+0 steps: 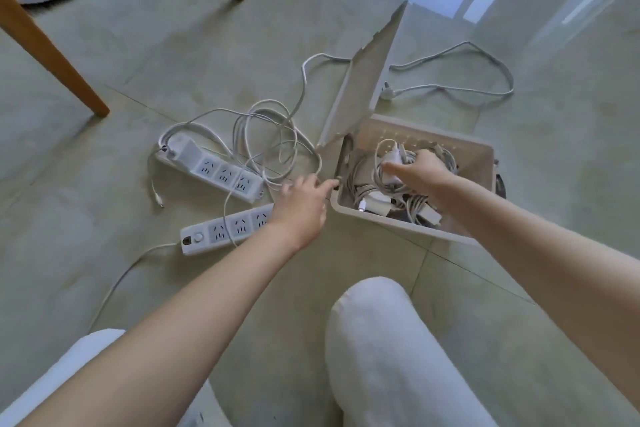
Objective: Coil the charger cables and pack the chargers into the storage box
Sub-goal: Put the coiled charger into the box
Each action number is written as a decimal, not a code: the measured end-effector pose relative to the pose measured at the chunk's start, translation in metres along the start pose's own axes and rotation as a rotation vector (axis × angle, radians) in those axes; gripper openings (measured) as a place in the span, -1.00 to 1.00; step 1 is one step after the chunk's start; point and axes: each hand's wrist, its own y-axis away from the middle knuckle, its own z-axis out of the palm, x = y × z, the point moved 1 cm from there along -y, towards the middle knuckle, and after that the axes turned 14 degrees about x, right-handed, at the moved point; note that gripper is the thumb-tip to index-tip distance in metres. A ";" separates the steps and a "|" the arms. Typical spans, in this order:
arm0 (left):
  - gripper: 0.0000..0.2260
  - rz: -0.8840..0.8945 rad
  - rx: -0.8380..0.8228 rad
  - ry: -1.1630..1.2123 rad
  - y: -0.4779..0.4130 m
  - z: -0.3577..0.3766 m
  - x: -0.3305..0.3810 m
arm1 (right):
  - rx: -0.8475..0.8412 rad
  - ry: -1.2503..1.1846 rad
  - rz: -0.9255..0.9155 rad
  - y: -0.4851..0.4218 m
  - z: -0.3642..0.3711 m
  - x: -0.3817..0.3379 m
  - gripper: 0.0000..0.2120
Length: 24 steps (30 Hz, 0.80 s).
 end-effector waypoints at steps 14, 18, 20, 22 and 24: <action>-0.65 0.366 -0.059 -0.063 -0.057 0.041 -0.022 | 0.387 0.484 -0.637 -0.094 0.044 -0.005 -0.77; -0.65 0.392 -0.061 -0.059 -0.059 0.040 -0.025 | 0.510 0.437 -0.674 -0.093 0.050 -0.003 -0.78; -0.65 0.404 -0.049 -0.046 -0.058 0.041 -0.026 | 0.526 0.395 -0.649 -0.090 0.057 0.006 -0.75; -0.65 0.406 -0.040 -0.028 -0.057 0.043 -0.029 | 0.454 0.358 -0.630 -0.082 0.069 0.020 -0.69; -0.65 0.412 -0.045 -0.030 -0.058 0.043 -0.030 | 0.431 0.291 -0.678 -0.072 0.076 0.033 -0.67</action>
